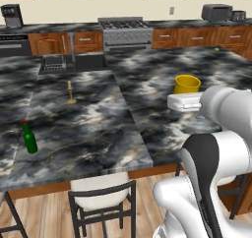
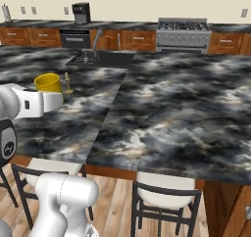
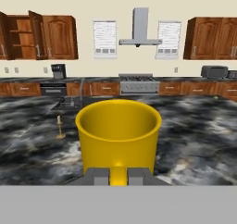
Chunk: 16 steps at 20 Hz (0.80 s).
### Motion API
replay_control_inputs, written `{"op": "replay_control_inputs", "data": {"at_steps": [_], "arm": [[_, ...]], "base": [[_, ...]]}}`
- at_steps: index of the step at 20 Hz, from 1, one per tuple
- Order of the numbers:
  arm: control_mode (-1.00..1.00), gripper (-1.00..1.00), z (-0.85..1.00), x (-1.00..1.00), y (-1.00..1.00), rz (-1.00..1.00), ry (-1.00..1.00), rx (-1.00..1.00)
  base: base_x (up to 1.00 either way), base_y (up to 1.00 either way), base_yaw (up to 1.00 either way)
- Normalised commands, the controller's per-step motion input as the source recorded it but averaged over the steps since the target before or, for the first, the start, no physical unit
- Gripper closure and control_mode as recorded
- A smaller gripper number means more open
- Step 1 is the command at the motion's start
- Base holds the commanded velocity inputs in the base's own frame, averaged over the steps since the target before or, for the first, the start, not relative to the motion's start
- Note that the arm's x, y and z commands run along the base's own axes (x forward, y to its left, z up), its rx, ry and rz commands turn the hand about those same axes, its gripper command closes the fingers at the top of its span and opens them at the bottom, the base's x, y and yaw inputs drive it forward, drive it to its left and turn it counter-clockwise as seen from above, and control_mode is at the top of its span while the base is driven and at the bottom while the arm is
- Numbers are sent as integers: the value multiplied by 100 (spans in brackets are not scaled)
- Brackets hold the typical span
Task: Open the cabinet directly in front. Then move the beer and the mug to the dining counter with the candle on it.
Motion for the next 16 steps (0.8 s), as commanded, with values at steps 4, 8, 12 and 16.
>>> {"op": "replay_control_inputs", "data": {"at_steps": [4, 8, 12, 16], "arm": [[100, 100, 0, 0, 0, 0, 0, 0], [-100, 100, 0, 0, 0, 0, 0, 0], [-100, 100, 0, 11, 0, 0, 1, 0], [-100, 100, -5, 50, 0, 1, 11, 0]], "base": [[42, -2, 0], [3, 0, 0], [0, 0, 0], [0, 0, 0]]}}
